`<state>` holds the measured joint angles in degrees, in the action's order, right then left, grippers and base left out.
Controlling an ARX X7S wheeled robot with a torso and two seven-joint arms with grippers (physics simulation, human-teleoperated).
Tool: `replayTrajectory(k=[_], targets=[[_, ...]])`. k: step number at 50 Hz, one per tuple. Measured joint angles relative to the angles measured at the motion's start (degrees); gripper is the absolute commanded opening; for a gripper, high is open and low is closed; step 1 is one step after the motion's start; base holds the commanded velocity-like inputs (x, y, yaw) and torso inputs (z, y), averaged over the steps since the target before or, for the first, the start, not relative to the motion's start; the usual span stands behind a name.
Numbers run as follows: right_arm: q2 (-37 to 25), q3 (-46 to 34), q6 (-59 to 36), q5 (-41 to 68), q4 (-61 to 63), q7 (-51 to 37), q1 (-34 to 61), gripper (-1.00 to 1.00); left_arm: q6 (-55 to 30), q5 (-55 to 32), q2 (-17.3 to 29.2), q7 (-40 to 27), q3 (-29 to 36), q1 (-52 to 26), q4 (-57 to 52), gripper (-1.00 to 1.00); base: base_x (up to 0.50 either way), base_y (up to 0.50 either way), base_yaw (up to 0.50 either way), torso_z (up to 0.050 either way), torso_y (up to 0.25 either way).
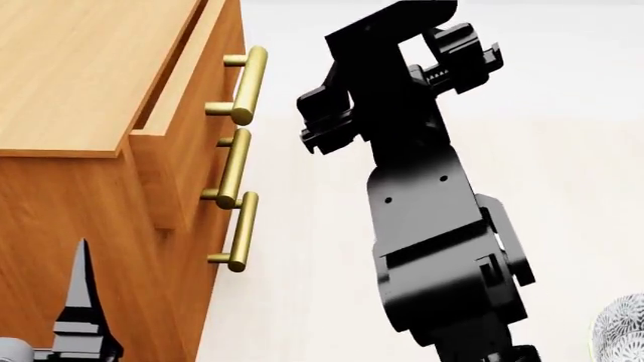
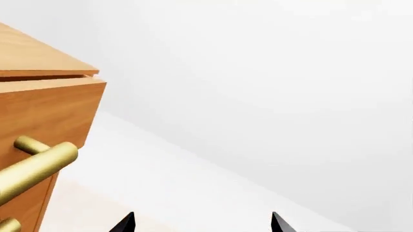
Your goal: Close the top drawer of the cabinet and put the bowl on top of it.
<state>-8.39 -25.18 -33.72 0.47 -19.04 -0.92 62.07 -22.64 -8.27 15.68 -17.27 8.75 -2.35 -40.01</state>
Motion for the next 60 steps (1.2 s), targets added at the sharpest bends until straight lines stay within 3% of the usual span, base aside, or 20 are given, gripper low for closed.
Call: replayTrajectory(k=[25, 60], targets=[[6.42, -2.76, 7.33, 3.3, -14.28, -2.01, 5.24, 1.0, -0.54, -0.69, 0.72, -0.59, 0.77, -0.22, -0.9, 1.0, 0.0, 0.0, 0.0, 0.0, 0.0], [7.22, -22.37, 18.03, 22.98, -21.39, -11.43, 8.01, 1.0, -0.15, -1.37, 1.84, -1.68, 0.7, 0.46, -1.4, 1.0, 0.0, 0.0, 0.0, 0.0, 0.0]])
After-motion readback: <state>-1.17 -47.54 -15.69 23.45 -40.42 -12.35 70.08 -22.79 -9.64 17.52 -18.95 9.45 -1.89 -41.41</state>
